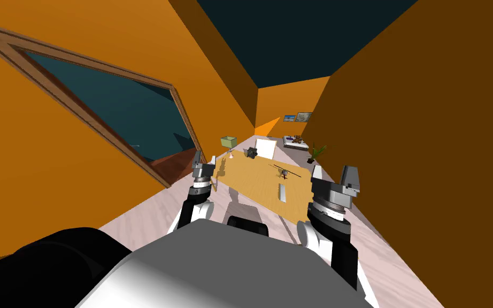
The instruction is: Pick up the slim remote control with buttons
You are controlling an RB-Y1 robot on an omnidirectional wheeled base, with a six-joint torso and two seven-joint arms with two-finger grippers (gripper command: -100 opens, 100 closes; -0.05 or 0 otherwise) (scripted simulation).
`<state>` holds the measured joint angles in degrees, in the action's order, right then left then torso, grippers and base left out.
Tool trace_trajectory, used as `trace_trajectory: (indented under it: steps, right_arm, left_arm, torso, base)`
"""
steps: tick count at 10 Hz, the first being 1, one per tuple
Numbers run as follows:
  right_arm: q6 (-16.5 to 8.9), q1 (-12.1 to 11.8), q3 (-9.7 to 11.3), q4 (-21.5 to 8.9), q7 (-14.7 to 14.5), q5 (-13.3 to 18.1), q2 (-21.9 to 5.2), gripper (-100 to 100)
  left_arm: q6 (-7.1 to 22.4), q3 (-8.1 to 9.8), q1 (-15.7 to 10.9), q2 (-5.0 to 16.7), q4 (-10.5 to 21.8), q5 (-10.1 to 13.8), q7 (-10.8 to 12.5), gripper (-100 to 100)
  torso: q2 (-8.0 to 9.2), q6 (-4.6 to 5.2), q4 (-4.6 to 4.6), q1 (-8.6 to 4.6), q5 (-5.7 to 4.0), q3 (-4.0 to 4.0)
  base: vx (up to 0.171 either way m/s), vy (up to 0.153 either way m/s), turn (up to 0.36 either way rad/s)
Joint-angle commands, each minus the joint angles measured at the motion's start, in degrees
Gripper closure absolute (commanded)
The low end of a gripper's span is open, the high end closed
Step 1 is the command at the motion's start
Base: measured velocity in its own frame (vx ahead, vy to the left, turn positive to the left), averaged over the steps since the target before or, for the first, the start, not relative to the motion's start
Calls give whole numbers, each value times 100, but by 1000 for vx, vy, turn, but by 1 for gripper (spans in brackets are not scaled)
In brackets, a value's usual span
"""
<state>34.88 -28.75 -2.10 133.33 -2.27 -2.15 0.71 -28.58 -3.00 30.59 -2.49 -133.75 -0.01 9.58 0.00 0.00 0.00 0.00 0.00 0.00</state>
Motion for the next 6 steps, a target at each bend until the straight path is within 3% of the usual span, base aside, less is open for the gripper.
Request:
trace_trajectory:
  steps: [1,5,6]
  right_arm:
    - [61,127,11,-175,-61,169,-210,-100]
    - [254,537,80,-769,-298,775,-807,-100]
    - [254,537,80,-825,-298,775,-807,-100]
  left_arm:
    - [0,0,0,0,0,0,0,0]
    - [0,0,-1,0,0,0,0,0]
    - [0,0,-1,0,0,0,0,0]
  torso:
    - [0,0,0,0,0,0]
    - [9,-1,2,-8,-2,5]
    - [9,-2,2,-10,-2,5]
  base:
    - [-10,2,111]
    - [-28,-14,158]
    - [-16,-19,68]
